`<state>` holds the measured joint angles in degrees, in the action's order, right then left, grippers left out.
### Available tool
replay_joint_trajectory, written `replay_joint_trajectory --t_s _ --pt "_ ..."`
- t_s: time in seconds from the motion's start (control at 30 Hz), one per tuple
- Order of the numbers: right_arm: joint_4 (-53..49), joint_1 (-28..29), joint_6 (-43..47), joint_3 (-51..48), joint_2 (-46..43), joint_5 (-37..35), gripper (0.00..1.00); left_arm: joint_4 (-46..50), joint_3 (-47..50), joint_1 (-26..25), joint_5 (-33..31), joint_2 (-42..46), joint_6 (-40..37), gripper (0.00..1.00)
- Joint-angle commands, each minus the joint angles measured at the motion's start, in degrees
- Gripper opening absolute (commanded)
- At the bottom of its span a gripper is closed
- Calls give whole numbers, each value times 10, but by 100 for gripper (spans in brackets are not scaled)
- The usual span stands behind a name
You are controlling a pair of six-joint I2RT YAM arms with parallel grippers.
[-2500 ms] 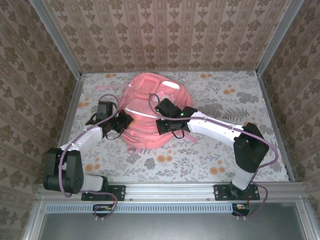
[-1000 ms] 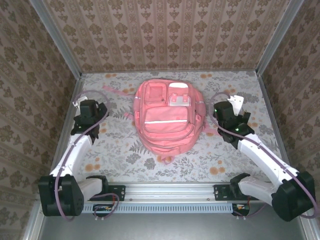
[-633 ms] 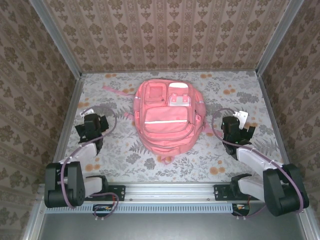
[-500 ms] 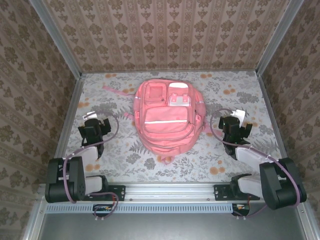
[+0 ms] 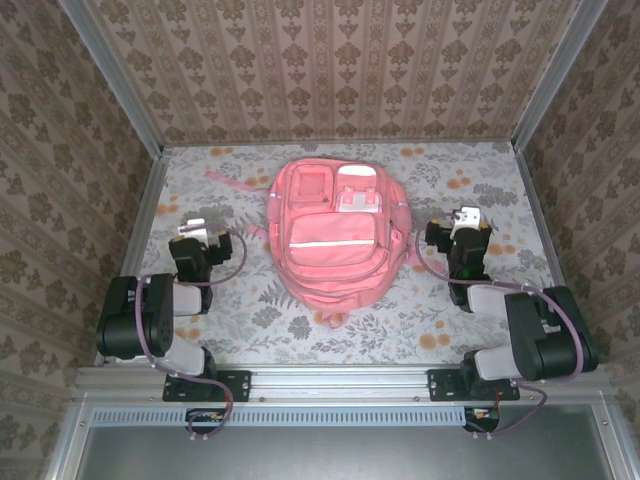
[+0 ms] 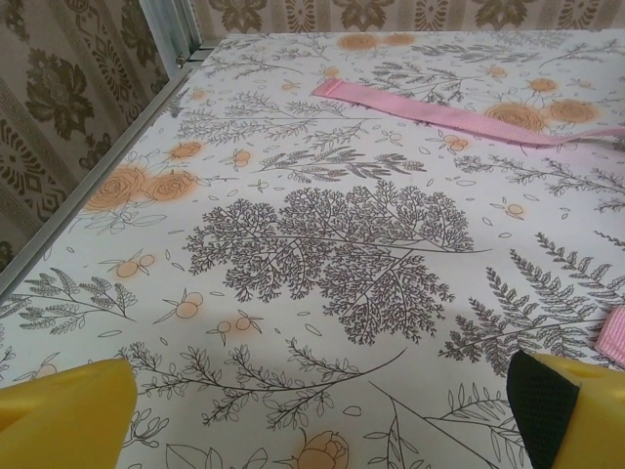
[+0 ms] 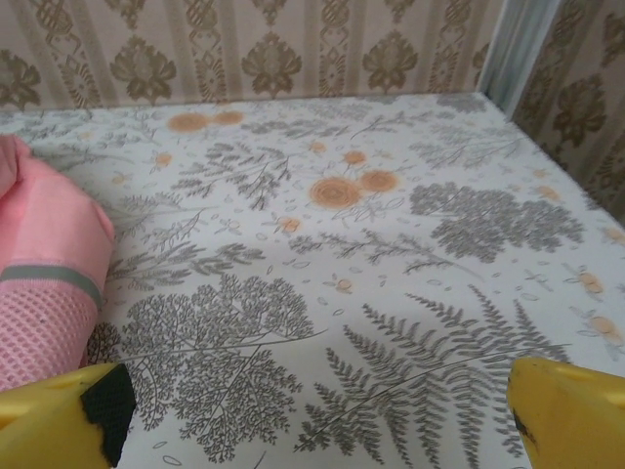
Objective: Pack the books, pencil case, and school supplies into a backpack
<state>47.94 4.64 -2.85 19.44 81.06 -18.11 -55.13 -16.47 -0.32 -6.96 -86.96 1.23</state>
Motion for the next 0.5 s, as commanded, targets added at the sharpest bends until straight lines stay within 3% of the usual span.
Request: replay_joint_trajectory --t_s 0.0,0.2,0.47 --pt "53 -3 10 10 50 34 100 -26 -21 -8 -19 -9 -15 100" --pt "45 -5 -7 22 68 1 100 33 -52 -18 -46 -10 -15 100" --pt "40 -12 -13 25 68 8 99 42 -57 -21 -27 -11 -28 100"
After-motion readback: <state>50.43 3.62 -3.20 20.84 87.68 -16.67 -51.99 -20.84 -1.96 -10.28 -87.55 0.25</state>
